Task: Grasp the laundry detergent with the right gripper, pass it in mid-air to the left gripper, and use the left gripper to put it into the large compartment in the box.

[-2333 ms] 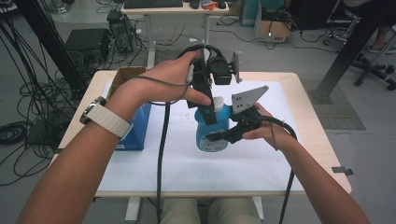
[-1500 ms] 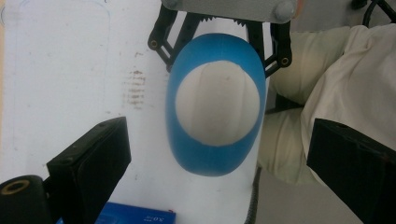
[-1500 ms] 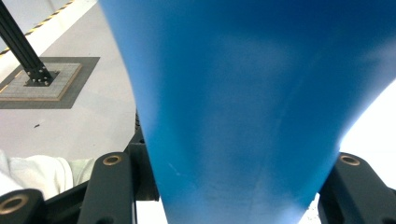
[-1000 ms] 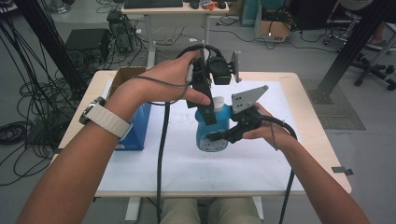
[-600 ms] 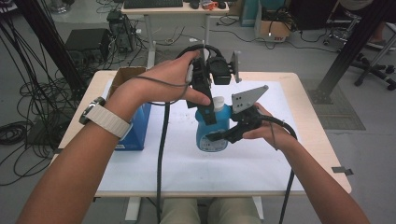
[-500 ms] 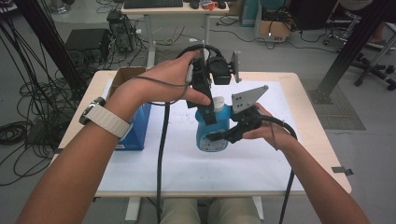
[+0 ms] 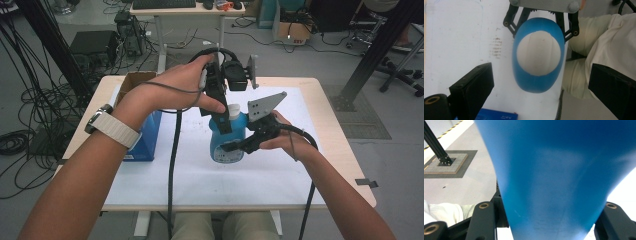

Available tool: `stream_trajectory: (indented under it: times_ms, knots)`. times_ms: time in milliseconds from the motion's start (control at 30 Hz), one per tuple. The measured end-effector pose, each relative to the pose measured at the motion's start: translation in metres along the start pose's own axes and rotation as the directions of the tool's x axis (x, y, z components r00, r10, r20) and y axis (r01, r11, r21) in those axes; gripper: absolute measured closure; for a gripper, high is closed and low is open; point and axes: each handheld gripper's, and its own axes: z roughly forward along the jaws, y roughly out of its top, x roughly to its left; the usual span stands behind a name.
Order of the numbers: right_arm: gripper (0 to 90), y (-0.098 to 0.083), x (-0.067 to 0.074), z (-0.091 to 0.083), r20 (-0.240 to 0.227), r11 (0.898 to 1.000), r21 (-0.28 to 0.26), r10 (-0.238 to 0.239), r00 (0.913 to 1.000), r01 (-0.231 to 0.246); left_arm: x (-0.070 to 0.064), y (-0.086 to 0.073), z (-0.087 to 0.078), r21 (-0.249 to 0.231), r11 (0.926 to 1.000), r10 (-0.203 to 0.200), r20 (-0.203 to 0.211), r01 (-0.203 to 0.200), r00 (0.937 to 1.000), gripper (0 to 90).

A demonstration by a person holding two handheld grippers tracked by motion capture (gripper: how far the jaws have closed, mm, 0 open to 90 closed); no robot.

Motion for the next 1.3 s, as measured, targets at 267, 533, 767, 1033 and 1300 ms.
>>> stream_trajectory:
  times_ms: [267,533,767,1033,1300]
  knots:
    - [43.1,-0.0004,-0.0013,0.0,-0.001,1.0,-0.005,-0.016,0.9999,0.016,-0.0003,0.0004,0.0007,-0.002,1.0,-0.001,0.001,0.001,1.0,6.5]
    - [43.1,0.0003,0.0003,-0.0003,0.001,1.0,-0.002,0.0,1.0,0.0,-0.0004,0.0002,0.0006,-0.006,1.0,-0.005,-0.003,0.005,1.0,6.5]
    - [43.1,0.0001,0.0001,-0.0003,0.004,1.0,0.001,0.001,1.0,-0.001,0.0001,-0.0001,0.0004,-0.01,0.9999,-0.005,-0.004,0.005,1.0,6.5]
    - [43.1,0.0001,-0.0013,0.0001,0.0,1.0,-0.005,-0.015,0.9999,0.015,0.0002,0.0002,0.0008,-0.011,0.9999,-0.005,-0.006,0.005,1.0,6.5]
    - [43.1,0.001,0.0,0.0004,-0.003,1.0,0.003,-0.001,1.0,0.001,0.0011,0.0016,0.0031,-0.014,0.9999,-0.001,-0.01,0.001,0.9999,6.5]
